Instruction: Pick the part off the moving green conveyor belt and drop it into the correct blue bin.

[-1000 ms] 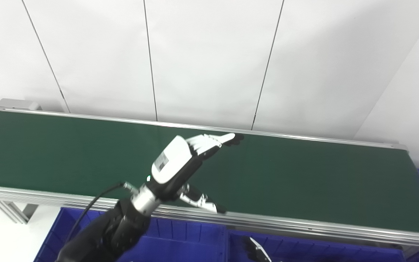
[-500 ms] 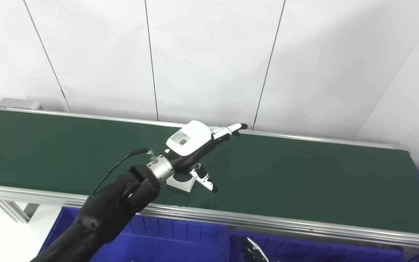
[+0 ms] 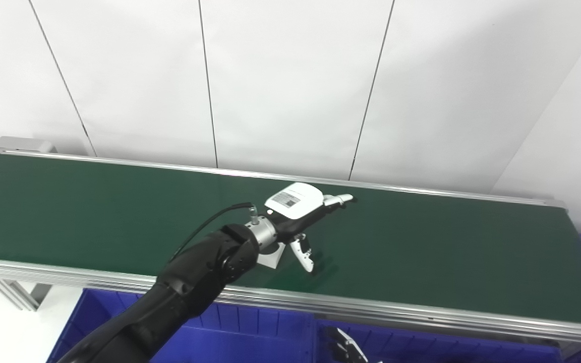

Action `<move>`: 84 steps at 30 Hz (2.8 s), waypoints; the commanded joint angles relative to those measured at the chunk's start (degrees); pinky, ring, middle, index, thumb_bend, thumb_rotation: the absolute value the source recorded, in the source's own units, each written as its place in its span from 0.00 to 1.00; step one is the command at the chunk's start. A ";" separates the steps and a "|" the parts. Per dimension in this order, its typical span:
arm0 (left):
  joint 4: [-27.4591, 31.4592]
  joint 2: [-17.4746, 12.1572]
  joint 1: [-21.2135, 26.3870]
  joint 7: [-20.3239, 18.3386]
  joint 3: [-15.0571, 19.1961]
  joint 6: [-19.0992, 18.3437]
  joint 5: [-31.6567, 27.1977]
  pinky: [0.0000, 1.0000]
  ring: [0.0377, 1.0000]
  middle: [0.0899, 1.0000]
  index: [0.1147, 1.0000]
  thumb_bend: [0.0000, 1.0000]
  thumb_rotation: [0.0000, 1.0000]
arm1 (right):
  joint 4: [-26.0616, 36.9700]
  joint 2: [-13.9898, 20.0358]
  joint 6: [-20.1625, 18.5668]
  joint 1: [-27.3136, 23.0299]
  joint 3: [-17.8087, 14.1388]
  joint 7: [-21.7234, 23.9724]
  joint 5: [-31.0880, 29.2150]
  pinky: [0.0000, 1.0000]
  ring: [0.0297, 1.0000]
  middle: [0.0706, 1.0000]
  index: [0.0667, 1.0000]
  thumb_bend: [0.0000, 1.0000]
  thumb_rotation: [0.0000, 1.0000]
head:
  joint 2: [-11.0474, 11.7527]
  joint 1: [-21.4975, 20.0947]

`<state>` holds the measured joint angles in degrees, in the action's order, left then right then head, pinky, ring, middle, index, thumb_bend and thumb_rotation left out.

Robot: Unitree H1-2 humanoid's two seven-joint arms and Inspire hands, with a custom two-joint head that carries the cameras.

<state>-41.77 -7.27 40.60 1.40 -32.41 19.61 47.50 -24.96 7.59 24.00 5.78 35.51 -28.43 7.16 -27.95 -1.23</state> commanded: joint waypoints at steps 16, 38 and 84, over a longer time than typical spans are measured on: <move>1.50 -0.15 4.67 -3.46 -2.51 -4.45 2.20 0.71 0.82 0.89 0.88 1.00 0.03 | 2.97 -1.13 2.93 0.33 -0.81 0.86 0.17 0.81 0.81 0.85 0.83 0.90 0.87 | -0.44 -0.50; -8.49 1.91 4.33 9.57 -4.76 -8.41 6.96 0.78 0.86 0.90 0.80 1.00 0.07 | 4.20 -1.38 2.92 1.08 -0.17 -0.19 1.45 0.80 0.81 0.85 0.83 0.88 0.87 | -1.46 -2.26; -1.83 -0.02 8.49 -11.14 -7.77 -15.10 1.72 0.29 0.35 0.38 0.45 0.52 0.00 | 4.82 -1.80 2.92 0.69 0.29 -0.46 1.25 0.80 0.80 0.86 0.84 0.90 0.89 | -3.30 -2.72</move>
<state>-46.04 -6.45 47.80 -9.38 -41.00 5.01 49.27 -21.83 6.20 24.01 6.82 36.16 -29.37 8.40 -31.20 -3.96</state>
